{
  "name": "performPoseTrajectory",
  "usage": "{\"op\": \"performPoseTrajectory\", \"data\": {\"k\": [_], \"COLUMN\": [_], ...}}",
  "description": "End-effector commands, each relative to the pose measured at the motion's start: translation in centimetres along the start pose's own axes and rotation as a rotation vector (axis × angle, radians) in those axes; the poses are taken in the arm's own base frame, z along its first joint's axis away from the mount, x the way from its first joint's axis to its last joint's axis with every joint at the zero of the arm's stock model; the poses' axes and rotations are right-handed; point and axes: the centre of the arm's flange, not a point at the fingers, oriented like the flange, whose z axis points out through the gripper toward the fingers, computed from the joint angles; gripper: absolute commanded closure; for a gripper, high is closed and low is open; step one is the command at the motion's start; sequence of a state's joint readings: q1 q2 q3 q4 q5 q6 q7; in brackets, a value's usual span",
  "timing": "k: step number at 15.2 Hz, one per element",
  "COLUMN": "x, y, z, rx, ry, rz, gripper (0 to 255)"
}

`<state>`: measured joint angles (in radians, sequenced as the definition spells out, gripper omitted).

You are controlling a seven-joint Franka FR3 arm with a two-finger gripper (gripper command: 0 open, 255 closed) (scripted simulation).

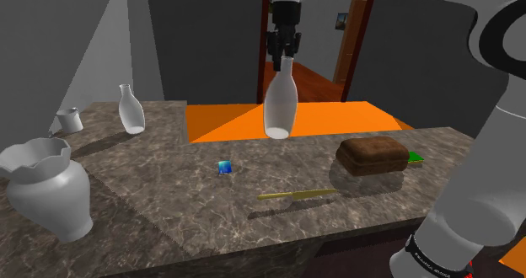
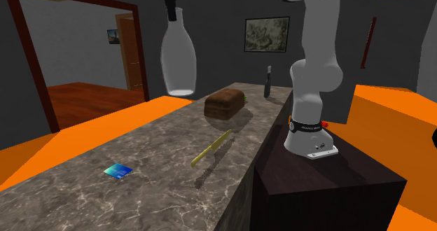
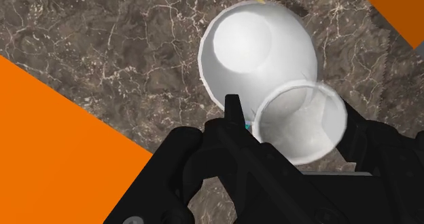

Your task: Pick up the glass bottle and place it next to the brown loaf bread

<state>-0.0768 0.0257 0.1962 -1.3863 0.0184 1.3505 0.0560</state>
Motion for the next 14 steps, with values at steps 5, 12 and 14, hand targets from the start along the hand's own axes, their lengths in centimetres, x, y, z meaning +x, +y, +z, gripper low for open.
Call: {"op": "performPoseTrajectory", "data": {"k": [5,12,14], "x": [-2.0,-4.1,-4.7], "y": [7.5,16.2,18.7], "z": [-1.9,-4.2,-4.8], "rx": [0.0,0.0,0.0], "ry": [0.0,0.0,0.0], "rz": [-0.001,-0.001,-0.001], "gripper": [255,255,255]}}
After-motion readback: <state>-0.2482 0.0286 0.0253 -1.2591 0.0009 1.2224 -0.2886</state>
